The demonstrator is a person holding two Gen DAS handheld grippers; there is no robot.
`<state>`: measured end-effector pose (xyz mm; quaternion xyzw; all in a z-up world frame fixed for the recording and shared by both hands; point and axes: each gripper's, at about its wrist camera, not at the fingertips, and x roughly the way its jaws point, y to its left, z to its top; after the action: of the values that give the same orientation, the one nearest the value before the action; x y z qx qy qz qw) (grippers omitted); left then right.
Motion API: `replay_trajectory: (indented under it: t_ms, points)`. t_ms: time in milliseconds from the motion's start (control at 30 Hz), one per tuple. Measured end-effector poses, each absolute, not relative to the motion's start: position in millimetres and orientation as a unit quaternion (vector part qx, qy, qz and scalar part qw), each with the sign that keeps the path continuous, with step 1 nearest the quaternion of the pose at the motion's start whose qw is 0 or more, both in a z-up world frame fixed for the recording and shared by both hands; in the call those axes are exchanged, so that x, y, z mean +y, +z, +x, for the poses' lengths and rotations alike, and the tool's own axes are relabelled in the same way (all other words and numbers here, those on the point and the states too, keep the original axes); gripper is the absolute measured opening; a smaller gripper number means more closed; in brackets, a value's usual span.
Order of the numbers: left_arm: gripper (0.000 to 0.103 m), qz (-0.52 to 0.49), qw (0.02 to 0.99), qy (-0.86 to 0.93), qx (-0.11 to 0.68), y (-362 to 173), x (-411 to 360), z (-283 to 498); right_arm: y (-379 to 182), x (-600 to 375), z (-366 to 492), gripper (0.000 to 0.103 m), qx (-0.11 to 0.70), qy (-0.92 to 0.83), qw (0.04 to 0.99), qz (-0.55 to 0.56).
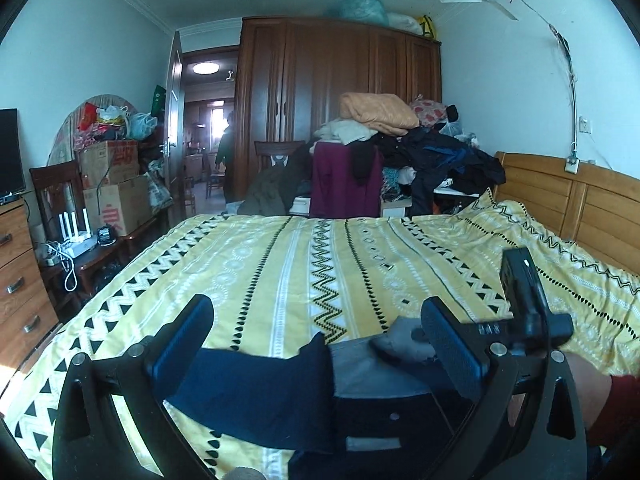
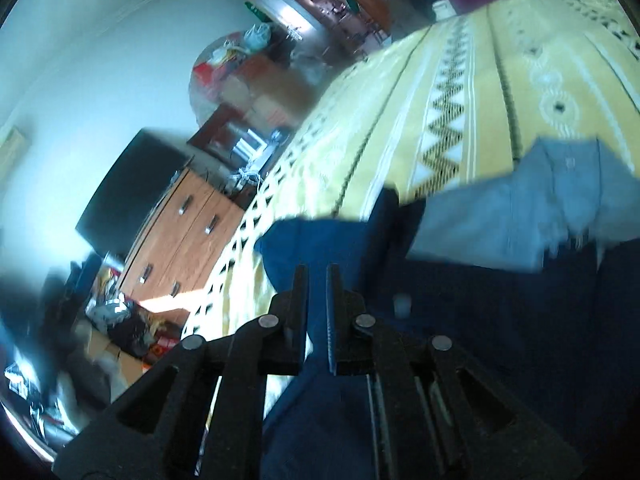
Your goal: Fold small clothes
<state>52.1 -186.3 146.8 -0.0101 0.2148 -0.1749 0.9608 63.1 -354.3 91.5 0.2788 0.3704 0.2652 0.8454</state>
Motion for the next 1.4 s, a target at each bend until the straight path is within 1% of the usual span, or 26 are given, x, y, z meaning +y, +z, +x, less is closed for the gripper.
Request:
replay_trajectory:
  t_ms: [100,200,267,333,433,567,633,667,700,733,767,800,900,967,1033,1133,1200,1233,1300,1400]
  points:
    - [0.103,-0.017,0.959,-0.165,0.228,133,-171,55,72,-389,30,0.007,0.373,0.226,0.863,0.254]
    - [0.103,-0.026,0.959,-0.148,0.241,117,-153,56,42,-454,-7,0.007,0.392,0.126,0.883,0.226]
    - [0.103,-0.027,0.958,-0.135,0.252,106,-144,57,25,-494,-23,0.007,0.416,0.058,0.879,0.228]
    - [0.103,-0.024,0.955,-0.123,0.269,95,-138,60,13,-520,-42,0.007,0.426,0.031,0.872,0.239]
    - [0.103,-0.027,0.951,-0.103,0.292,74,-124,60,6,-516,-56,0.007,0.437,0.041,0.871,0.219]
    - [0.103,-0.077,0.938,-0.082,0.328,36,-95,70,1,-481,-51,0.008,0.441,0.087,0.868,0.211]
    - [0.103,-0.109,0.927,-0.075,0.351,15,-76,78,-4,-459,-43,0.011,0.439,0.105,0.862,0.232]
    - [0.103,-0.128,0.921,-0.071,0.360,5,-64,82,-4,-448,-39,0.019,0.439,0.111,0.858,0.242]
    - [0.103,-0.148,0.916,-0.065,0.366,-5,-53,87,-6,-437,-37,0.038,0.439,0.117,0.855,0.251]
    - [0.103,-0.167,0.912,-0.061,0.371,-15,-41,92,-9,-430,-37,0.048,0.439,0.121,0.853,0.256]
    - [0.103,-0.192,0.905,-0.054,0.375,-25,-26,100,-13,-423,-39,0.061,0.439,0.128,0.851,0.259]
    - [0.103,-0.214,0.899,-0.041,0.380,-34,-10,108,-13,-417,-40,0.063,0.440,0.133,0.850,0.256]
    - [0.103,-0.261,0.883,-0.018,0.390,-59,27,134,-16,-406,-42,0.064,0.448,0.131,0.854,0.229]
    - [0.103,-0.285,0.862,0.003,0.419,-77,47,160,-20,-404,-41,0.065,0.445,0.133,0.856,0.228]
    - [0.103,-0.278,0.856,0.006,0.435,-93,56,183,-22,-406,-41,0.066,0.438,0.135,0.858,0.230]
    - [0.103,-0.236,0.855,0.003,0.462,-114,50,216,-25,-399,-40,0.068,0.430,0.130,0.866,0.218]
    - [0.103,-0.228,0.851,0.000,0.473,-128,45,231,-24,-392,-38,0.077,0.427,0.131,0.872,0.199]
    - [0.103,-0.216,0.851,-0.004,0.478,-134,38,240,-24,-388,-37,0.079,0.427,0.132,0.874,0.189]
    - [0.103,-0.214,0.848,-0.011,0.485,-145,33,249,-23,-379,-34,0.088,0.429,0.134,0.879,0.161]
    - [0.102,-0.223,0.841,-0.008,0.493,-164,31,258,-24,-367,-30,0.096,0.432,0.133,0.883,0.126]
